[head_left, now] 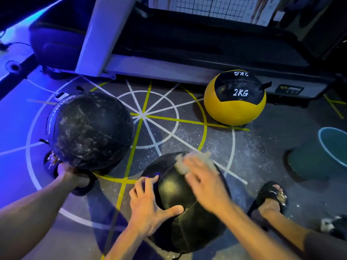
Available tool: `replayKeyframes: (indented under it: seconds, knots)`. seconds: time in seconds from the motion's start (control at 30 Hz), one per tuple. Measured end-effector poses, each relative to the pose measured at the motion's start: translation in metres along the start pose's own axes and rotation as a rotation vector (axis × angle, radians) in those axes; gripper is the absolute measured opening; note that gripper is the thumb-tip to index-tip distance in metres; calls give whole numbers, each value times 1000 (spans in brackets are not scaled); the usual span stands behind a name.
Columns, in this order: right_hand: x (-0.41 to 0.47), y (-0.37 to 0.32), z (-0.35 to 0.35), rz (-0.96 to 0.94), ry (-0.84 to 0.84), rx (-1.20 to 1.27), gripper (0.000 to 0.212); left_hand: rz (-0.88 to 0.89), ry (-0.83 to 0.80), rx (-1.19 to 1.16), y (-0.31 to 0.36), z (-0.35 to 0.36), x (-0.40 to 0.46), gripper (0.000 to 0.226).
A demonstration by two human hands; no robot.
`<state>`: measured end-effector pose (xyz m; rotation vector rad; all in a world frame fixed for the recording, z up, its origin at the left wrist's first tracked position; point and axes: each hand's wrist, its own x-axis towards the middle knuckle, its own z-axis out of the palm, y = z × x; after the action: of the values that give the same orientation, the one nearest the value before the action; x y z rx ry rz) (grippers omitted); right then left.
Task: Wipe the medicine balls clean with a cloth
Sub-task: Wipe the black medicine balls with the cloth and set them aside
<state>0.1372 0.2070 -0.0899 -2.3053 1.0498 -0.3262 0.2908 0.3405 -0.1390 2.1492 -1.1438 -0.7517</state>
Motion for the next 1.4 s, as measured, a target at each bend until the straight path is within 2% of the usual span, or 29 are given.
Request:
replayKeyframes:
  seconds: [0.07, 0.1, 0.13, 0.23, 0.27, 0.33, 0.43, 0.47, 0.5, 0.57, 0.67, 0.73, 0.83, 0.9, 0.93, 0.97, 1.0, 1.03, 1.1, 1.13, 1.17, 1.23, 1.4]
  knots:
    - [-9, -12, 9, -262, -151, -78, 49, 18, 10, 36, -2, 2, 0, 130]
    - [-4, -8, 5, -253, -151, -73, 47, 19, 8, 39, -4, 3, 0, 129]
    - [5, 0, -3, -144, -102, -28, 43, 20, 2, 29, -4, 3, 0, 129]
    - [43, 28, -26, 344, 61, 93, 29, 21, -37, -16, 2, 1, -1, 132]
    - [48, 29, -27, 412, 70, 66, 29, 22, -48, -21, 4, 2, -1, 133]
    - [45, 15, -17, 304, 12, 41, 32, 19, -37, -28, 4, 4, -1, 134]
    - [16, -22, 0, -151, -159, -18, 38, 17, -21, 18, 0, 5, -1, 136]
    - [13, -19, 1, -229, -213, -45, 41, 20, -19, 28, -1, 5, -2, 135]
    - [16, -9, -3, -231, -198, -38, 42, 26, -17, 29, -1, 4, -3, 134]
    - [27, 26, -14, -7, -69, 81, 36, 35, -18, -2, 0, 4, -4, 129]
    - [35, 87, -26, 552, 78, 227, 27, 41, -56, -3, 2, 4, -6, 127]
    - [23, 108, -23, 734, 134, 340, 29, 54, -76, -4, 2, 2, -6, 124]
    - [2, 121, -15, 782, 224, 466, 24, 96, -117, -82, -8, -6, 4, 100]
    - [-10, 121, -15, 803, 273, 529, 23, 144, -74, -220, -21, -9, 11, 70]
    - [-17, 123, -14, 820, 301, 539, 23, 132, -28, -278, -25, -11, 13, 61]
    - [-23, 128, -11, 844, 320, 532, 24, 91, 8, -312, -30, -13, 13, 63]
    - [-32, 133, -8, 881, 325, 540, 28, 14, 25, -319, -31, -15, 12, 75]
    - [-40, 138, -4, 929, 325, 573, 30, -110, 10, -332, -29, -18, 10, 98]
    - [-56, 143, 4, 1030, 338, 633, 28, -393, -141, -529, -24, -21, 2, 144]
    - [-62, 142, 7, 1058, 349, 643, 27, -479, -237, -661, -18, -22, -3, 148]
    - [-67, 141, 9, 1069, 366, 640, 27, -521, -305, -757, -12, -24, -8, 141]
    - [-73, 137, 12, 1069, 400, 639, 26, -494, -319, -807, -13, -25, -9, 126]
    - [-76, 124, 16, 1122, 497, 808, 19, -401, -336, -956, -21, -28, -3, 114]
